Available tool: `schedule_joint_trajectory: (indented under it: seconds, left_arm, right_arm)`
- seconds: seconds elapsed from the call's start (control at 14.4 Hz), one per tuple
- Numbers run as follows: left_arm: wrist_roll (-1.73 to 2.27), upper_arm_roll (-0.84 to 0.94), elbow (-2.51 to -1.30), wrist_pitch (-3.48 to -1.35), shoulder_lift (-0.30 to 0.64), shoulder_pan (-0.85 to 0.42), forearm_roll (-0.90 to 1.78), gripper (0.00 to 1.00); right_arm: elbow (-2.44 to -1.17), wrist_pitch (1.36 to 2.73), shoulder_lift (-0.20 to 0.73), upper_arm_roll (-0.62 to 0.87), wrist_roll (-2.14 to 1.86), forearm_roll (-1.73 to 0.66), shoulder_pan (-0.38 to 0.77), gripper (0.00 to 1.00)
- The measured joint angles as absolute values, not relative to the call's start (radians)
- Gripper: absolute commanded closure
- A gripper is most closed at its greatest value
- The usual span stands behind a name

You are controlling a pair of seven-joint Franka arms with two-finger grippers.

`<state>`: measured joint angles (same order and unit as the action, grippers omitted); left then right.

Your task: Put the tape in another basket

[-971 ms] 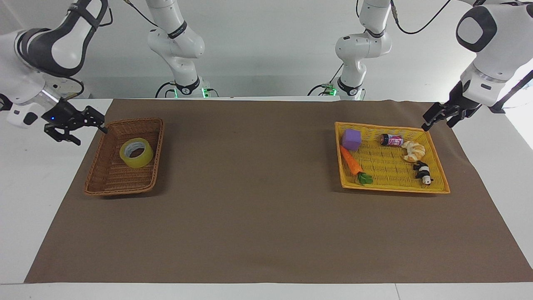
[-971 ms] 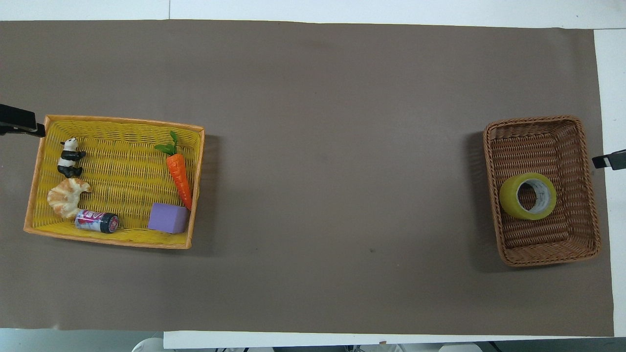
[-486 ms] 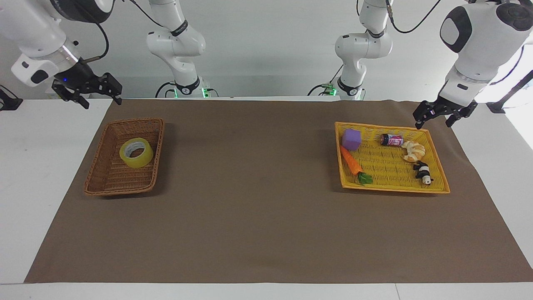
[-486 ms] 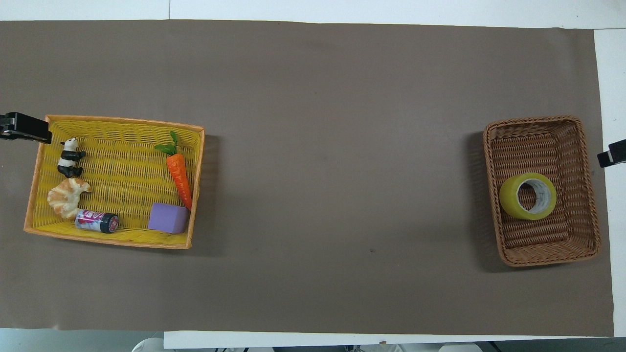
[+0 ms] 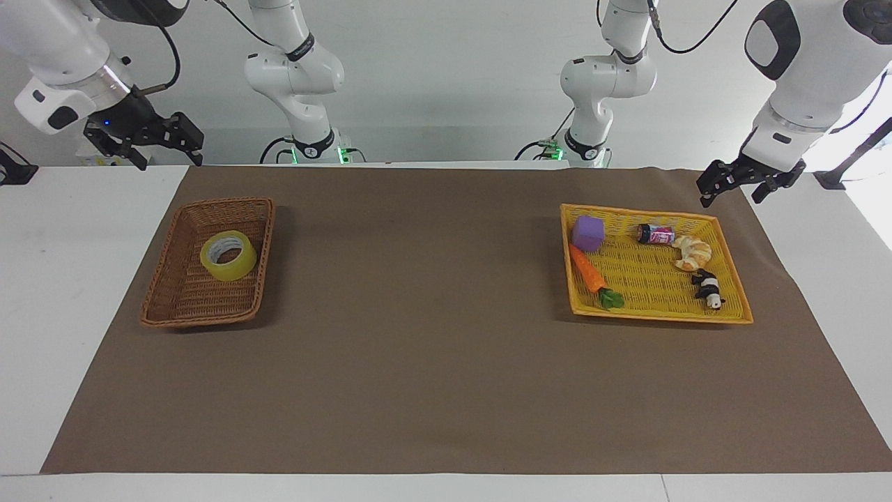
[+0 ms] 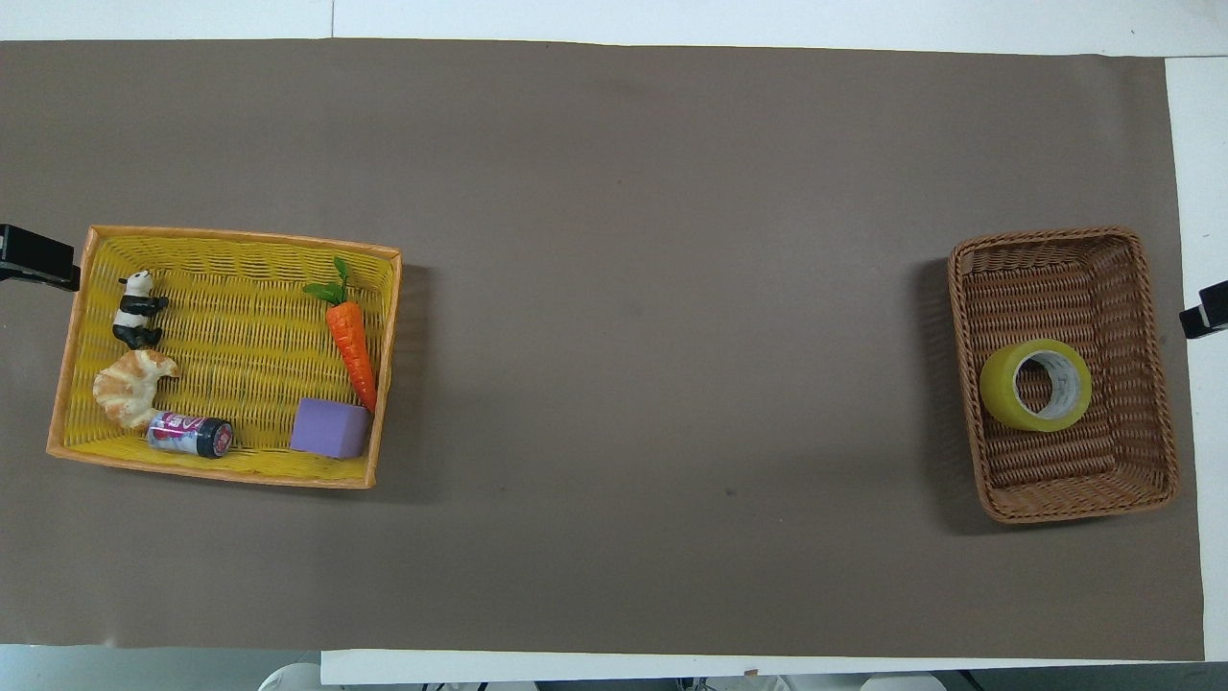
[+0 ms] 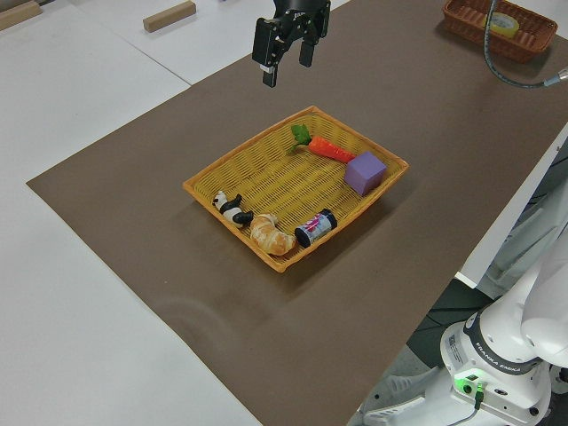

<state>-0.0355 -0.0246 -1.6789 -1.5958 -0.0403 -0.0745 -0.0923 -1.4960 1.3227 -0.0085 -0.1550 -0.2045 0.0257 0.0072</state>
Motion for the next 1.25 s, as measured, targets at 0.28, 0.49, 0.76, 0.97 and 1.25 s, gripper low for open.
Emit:
schedule_joint_trajectory:
  seconds: [0.28,0.49,0.76,0.97,1.25]
  left_arm:
    - [-0.039,-0.024,-1.678,-1.581,-0.032,-0.081,-0.092,0.0]
    - [-0.039,-0.025,-1.672,-1.58,-0.018,-0.085,-0.076,0.0]
    - [-0.039,-0.037,-1.655,-1.579,-0.016,-0.085,-0.037,0.0]
    - [-0.039,-0.039,-1.656,-1.577,-0.014,-0.085,-0.035,0.0]
    - [-0.041,-0.033,-1.656,-1.577,-0.012,-0.094,-0.031,0.0]
  right_arm:
    - [-1.496,1.353,-0.011,-0.154,-0.126,0.026,0.008,0.0]
    - [-1.497,1.378,0.009,-0.134,-0.117,0.026,0.006,0.0]
    - [-1.492,1.376,0.022,-0.129,-0.115,0.026,-0.004,0.0]
    - [-1.489,1.36,0.019,-0.13,-0.115,0.026,-0.009,0.0]
    - [-1.489,1.357,0.019,-0.128,-0.115,0.026,-0.008,0.0]
